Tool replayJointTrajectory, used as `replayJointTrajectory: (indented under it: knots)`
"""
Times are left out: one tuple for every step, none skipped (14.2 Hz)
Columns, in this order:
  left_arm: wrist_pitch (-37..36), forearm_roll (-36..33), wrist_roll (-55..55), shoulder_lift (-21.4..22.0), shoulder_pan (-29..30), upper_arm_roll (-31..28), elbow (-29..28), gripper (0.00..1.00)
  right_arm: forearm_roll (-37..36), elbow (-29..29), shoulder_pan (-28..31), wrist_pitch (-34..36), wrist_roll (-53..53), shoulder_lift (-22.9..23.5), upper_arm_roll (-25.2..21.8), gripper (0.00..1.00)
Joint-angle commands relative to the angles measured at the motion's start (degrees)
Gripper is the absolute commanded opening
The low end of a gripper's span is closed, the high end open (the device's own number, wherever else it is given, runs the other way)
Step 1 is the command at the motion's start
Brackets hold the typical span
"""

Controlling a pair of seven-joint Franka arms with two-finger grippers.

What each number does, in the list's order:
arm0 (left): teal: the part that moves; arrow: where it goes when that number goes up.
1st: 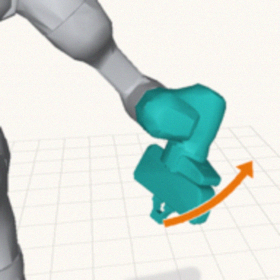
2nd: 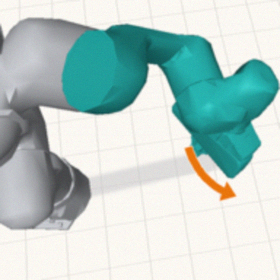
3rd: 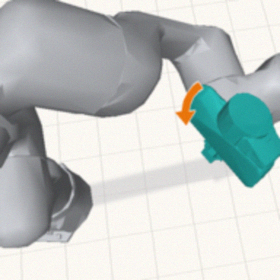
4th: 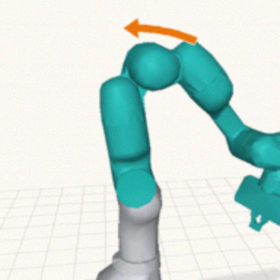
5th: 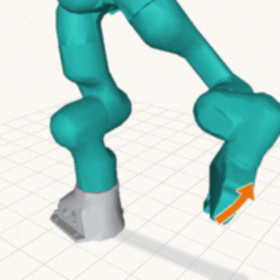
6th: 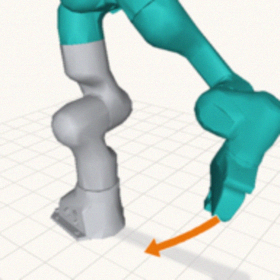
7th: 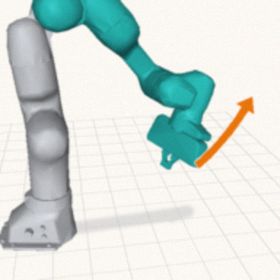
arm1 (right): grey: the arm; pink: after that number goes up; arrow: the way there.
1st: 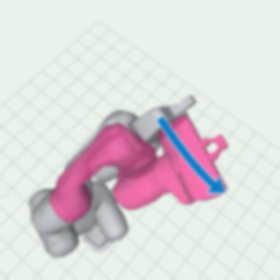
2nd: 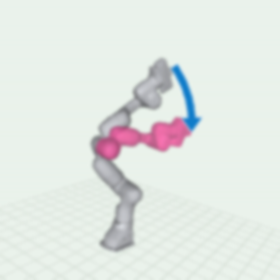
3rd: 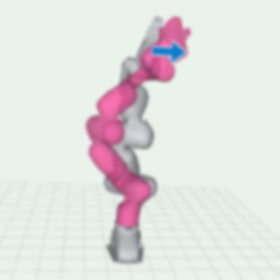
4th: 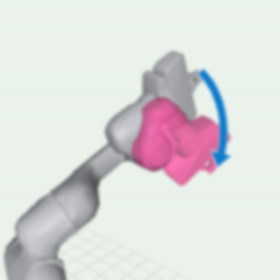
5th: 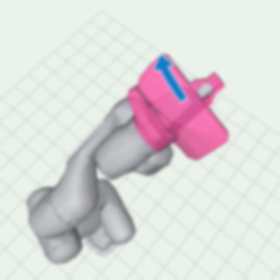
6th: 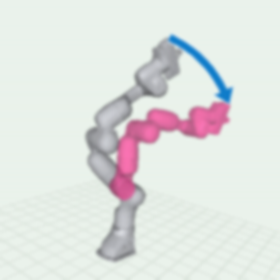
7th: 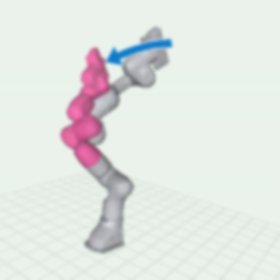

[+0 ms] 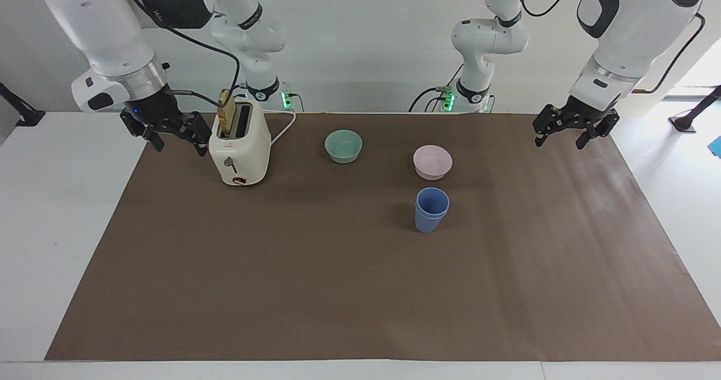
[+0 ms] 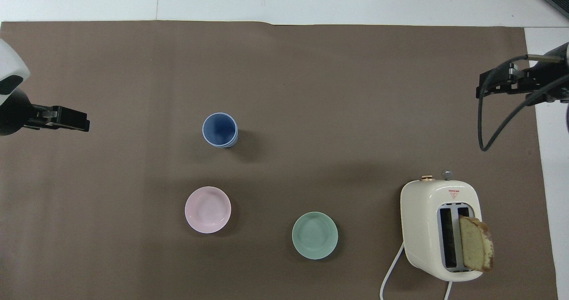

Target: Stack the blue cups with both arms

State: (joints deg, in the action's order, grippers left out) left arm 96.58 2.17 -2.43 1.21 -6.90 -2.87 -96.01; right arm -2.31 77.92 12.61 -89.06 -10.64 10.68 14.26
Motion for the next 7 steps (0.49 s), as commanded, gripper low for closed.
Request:
replayJointTrajectory:
  knots:
    - [-1.57,0.38,-0.29,-0.16,0.74,0.33,1.18,1.0,-0.59,2.24,1.19,-1.38,2.12,-1.71,0.41,1.0]
    - [-1.49,0.38,-0.29,-0.16,0.74,0.33,1.18,1.0,-0.59,2.24,1.01,-1.04,2.03,-1.72,0.41,1.0]
    - [-1.49,0.38,-0.29,-0.16,0.74,0.33,1.18,1.0,-0.59,2.24,1.01,-0.95,2.03,-1.72,0.41,1.0]
    - [-1.49,0.38,-0.29,-0.16,0.74,0.33,1.18,1.0,-0.59,2.24,1.01,-0.94,2.03,-1.72,0.41,1.0]
    - [-1.57,0.38,-0.29,-0.16,0.74,0.33,1.18,1.0,-0.59,2.33,1.1,-0.94,2.03,-1.72,0.41,1.0]
    - [-1.57,0.38,-0.29,-0.16,0.74,0.33,1.09,1.0,-0.59,2.24,1.1,-0.94,2.03,-1.72,0.41,1.0]
    - [-1.57,0.38,-0.29,-0.16,0.74,0.33,1.09,1.0,-0.59,2.24,1.1,-0.68,1.94,-1.72,0.41,1.0]
